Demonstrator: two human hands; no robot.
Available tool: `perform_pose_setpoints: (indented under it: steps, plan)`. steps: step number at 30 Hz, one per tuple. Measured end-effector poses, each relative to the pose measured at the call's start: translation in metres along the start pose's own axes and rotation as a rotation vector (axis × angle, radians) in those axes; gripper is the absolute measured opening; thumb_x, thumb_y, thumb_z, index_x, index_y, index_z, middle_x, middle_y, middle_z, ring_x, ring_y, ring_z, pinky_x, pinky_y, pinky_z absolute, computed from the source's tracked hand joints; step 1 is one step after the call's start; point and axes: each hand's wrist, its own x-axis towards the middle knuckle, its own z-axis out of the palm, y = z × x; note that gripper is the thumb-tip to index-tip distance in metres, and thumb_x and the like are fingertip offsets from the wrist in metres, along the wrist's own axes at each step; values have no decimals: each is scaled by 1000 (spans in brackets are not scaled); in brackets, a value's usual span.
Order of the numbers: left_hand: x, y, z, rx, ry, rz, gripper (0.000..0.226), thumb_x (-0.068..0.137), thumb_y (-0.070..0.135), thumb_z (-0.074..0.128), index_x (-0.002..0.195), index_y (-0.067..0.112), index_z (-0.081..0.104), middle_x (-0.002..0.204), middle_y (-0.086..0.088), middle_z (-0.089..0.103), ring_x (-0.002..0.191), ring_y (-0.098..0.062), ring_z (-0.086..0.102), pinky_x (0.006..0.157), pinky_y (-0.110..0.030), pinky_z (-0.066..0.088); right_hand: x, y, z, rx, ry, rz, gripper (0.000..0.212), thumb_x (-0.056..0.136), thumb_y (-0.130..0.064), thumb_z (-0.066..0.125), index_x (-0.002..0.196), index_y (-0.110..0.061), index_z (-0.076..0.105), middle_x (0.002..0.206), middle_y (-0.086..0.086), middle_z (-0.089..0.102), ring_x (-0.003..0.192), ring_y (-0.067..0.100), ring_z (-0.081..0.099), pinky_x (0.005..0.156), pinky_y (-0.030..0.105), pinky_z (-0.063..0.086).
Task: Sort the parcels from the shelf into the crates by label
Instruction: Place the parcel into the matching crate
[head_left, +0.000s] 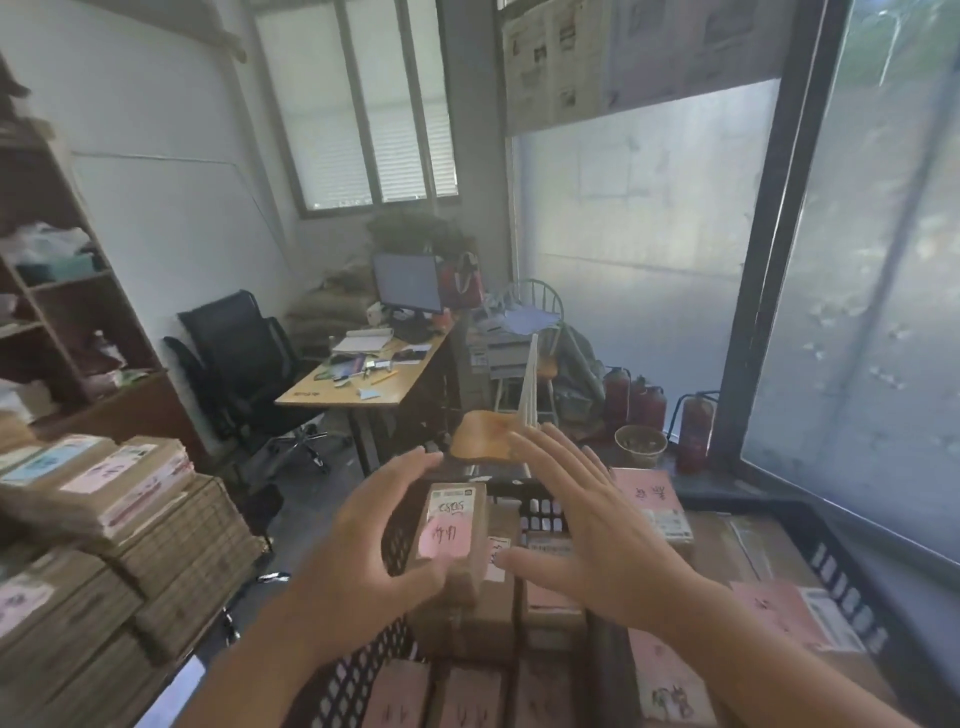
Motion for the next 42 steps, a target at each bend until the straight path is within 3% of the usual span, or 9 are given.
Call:
perform_pose_setpoints:
  steps: [5,8,17,22,27,32,35,38,42]
  plan:
    - [-42,37,-23,81,65,-83,100,65,82,66,148,71,11,160,45,12,152,5,19,124,-46,30,-6,-20,-10,84,-36,-124,105,81,-91,51,163,-50,-1,171,-30,-5,155,-9,-13,131,38,2]
    - [-71,48,-34,123,82,-150,105,65,82,66,152,67,10,163,40,11,153,0,19,124,-53,31,-12,-38,-11,95,-69,-167,106,77,-95,44,163,-52,-1,172,-28,-2,155,-10,-13,132,37,4]
    - [-190,97,-59,128,197,-233,105,69,71,76,152,66,13,161,39,15,152,2,21,125,-44,31,-75,-124,-17,127,-137,-315,106,78,-91,50,160,-56,-8,166,-35,-11,151,-13,-20,124,28,-5]
    - [-289,128,-65,184,284,-260,101,78,64,81,152,67,12,154,51,14,146,12,23,122,-38,30,-133,-193,-22,159,-187,-384,108,72,-93,46,158,-59,-10,149,-48,-24,144,-16,-21,118,27,-6]
    - [-414,157,-60,185,371,-356,98,78,68,77,156,59,18,162,40,20,150,12,22,125,-44,31,-211,-274,-1,214,-319,-564,97,74,-96,42,146,-72,-18,150,-52,-26,146,-16,-28,118,30,-14]
    - [-549,201,-65,240,521,-531,93,79,65,79,151,65,21,154,48,24,142,20,27,122,-36,34,-272,-356,17,296,-420,-726,104,74,-96,43,155,-63,-12,167,-36,-15,153,-9,-21,122,28,-8]
    - [-621,233,-76,284,618,-652,91,82,56,81,152,63,24,156,46,24,143,17,29,122,-33,34,-299,-407,23,332,-431,-871,106,70,-103,33,156,-62,-13,169,-33,-9,155,-7,-18,131,36,1]
    - [-679,268,-81,333,731,-765,83,79,58,77,140,77,24,142,60,23,129,28,34,105,-15,37,-320,-456,27,411,-445,-987,105,67,-107,28,155,-64,-11,170,-32,-4,156,-6,-12,132,41,13]
    - [-758,323,-81,388,894,-938,78,82,56,76,138,79,27,136,63,28,122,33,35,99,-12,40,-357,-530,22,553,-545,-1160,105,68,-103,37,156,-64,-5,168,-37,-3,154,-11,-11,129,37,18]
